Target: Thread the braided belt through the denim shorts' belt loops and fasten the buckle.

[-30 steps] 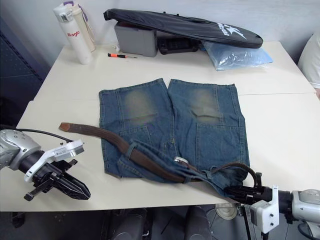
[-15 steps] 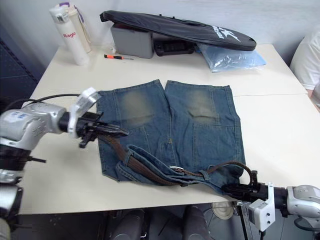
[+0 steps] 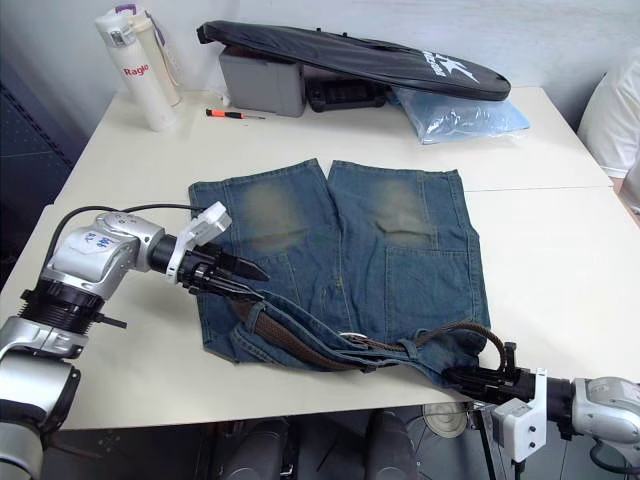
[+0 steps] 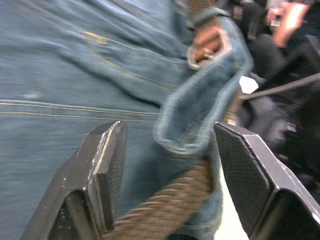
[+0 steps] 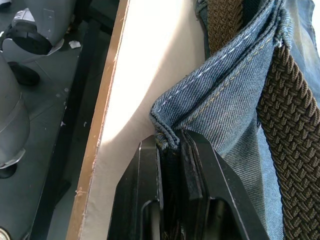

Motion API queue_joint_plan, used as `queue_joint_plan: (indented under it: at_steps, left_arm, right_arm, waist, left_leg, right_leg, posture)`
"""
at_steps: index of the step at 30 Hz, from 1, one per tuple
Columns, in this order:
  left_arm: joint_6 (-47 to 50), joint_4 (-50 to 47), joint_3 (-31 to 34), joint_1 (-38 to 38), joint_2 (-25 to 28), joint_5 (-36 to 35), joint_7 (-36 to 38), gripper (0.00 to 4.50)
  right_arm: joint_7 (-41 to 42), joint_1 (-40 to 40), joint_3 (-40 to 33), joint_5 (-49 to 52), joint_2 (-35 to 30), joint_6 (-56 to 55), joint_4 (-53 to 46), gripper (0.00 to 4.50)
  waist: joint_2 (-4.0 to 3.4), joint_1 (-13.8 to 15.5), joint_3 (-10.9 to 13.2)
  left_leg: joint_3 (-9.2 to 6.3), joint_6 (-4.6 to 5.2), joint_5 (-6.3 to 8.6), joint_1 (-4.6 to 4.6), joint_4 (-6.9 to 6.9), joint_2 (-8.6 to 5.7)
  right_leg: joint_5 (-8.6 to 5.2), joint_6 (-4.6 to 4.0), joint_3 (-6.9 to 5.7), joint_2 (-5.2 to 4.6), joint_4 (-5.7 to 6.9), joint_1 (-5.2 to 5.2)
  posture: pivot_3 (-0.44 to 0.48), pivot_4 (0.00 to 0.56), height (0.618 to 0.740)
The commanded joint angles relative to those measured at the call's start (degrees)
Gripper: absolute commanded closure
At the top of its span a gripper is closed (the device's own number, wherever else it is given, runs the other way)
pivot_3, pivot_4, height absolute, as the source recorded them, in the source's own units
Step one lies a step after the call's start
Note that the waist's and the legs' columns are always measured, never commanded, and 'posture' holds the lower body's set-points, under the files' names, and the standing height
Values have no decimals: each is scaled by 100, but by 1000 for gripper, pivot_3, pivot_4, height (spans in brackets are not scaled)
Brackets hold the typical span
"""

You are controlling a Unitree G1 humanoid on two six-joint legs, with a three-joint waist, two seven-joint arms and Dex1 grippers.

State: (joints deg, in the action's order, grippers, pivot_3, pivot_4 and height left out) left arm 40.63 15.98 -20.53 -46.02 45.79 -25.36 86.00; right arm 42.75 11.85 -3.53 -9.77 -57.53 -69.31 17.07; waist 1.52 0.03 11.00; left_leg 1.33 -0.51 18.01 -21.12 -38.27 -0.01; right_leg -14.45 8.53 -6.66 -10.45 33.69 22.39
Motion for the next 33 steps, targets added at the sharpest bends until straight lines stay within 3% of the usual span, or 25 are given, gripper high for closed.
queue_joint_plan:
  at_steps: [1, 4, 6, 9, 10, 14, 19, 24, 25, 29, 33]
  left_arm:
    - [-118, -206, -64, 117, 33, 151, 316, 1370]
    - [-174, -361, -77, 194, 93, 180, 404, 2181]
    - [-117, -640, -45, 298, 322, 69, 588, 2985]
    - [157, -1377, -67, 546, 898, -578, 650, 4330]
    - [350, -1700, -59, 664, 1136, -902, 650, 4481]
    - [414, -2807, -18, 1387, 1979, -1400, 650, 4500]
    - [-345, -3566, -145, 2458, 2343, -766, 396, 4500]
    - [-740, -3893, -122, 3083, 2287, -389, 86, 4500]
    - [-676, -3943, -120, 3147, 2269, -423, 92, 4500]
    - [-84, -3854, 85, 3028, 2126, -890, 181, 2825]
    - [413, -3411, 529, 2760, 2031, -1461, 357, 1346]
  right_arm:
    - [-90, 101, 106, -289, -98, 280, 95, 4438]
    - [-183, 99, 144, -338, -131, 296, 95, 4438]
    - [-241, 92, 184, -361, -156, 290, 116, 4438]
    - [-328, 85, 240, -405, -192, 231, 137, 4438]
    - [-353, 85, 262, -410, -204, 205, 144, 4438]
    - [-525, 84, 296, -546, -246, -125, 195, 4438]
    - [-888, 173, 70, -1057, -228, -672, 298, 4438]
    - [-1167, 247, 132, -1013, -461, -964, 554, 4438]
    - [-1256, 255, 131, -904, -515, -1078, 585, 3938]
    - [-1336, 357, 410, -449, -975, -1147, 479, 2283]
    - [-941, 728, 1060, 945, -2051, -497, -216, 655]
  waist:
    - [0, 0, 0]
    - [1, -1, 0]
    - [0, -4, 0]
    - [0, -28, 0]
    - [0, -17, 0]
    - [-1, -22, 0]
    - [-2, -6, 0]
    - [-3, -9, 1]
    - [-6, -9, 2]
    - [-15, -5, 7]
    - [-41, -7, 21]
  left_leg:
    - [0, 0, 0, 0, 0, 1]
    - [0, 1, 1, -1, -2, 1]
    - [0, 2, 1, -1, -1, 1]
    - [5, 0, 5, 1, 5, 8]
    - [5, -1, 6, 1, 5, 10]
    - [8, 2, 11, 2, 3, 11]
    - [9, 0, 13, 4, 2, 14]
    - [10, -2, 18, 2, 4, 17]
    - [10, -1, 19, 2, 4, 18]
    - [13, 4, 22, 2, 2, 17]
    - [14, 6, 23, 4, -3, 18]
  right_leg:
    - [0, 0, 0, 0, 0, 0]
    - [0, 0, 0, 0, 1, 0]
    - [0, 0, 0, 0, 1, 0]
    - [-2, -3, 7, 2, 2, 7]
    - [-2, -3, 7, 3, 0, 7]
    - [-2, -4, 12, 3, -1, 7]
    - [-9, -17, 13, 7, 1, 10]
    - [-17, -28, 13, 10, -14, 16]
    - [-17, -29, 13, 10, -14, 16]
    - [-17, -29, 15, 10, -14, 16]
    - [-17, -29, 16, 9, -10, 15]
  posture:
    - [0, 150, 740]
    - [0, 150, 740]
    - [0, 150, 740]
    - [0, 150, 740]
    - [0, 150, 740]
    - [0, 150, 740]
    - [0, 150, 740]
    - [0, 150, 740]
    - [0, 150, 740]
    - [0, 150, 740]
    - [0, 150, 740]
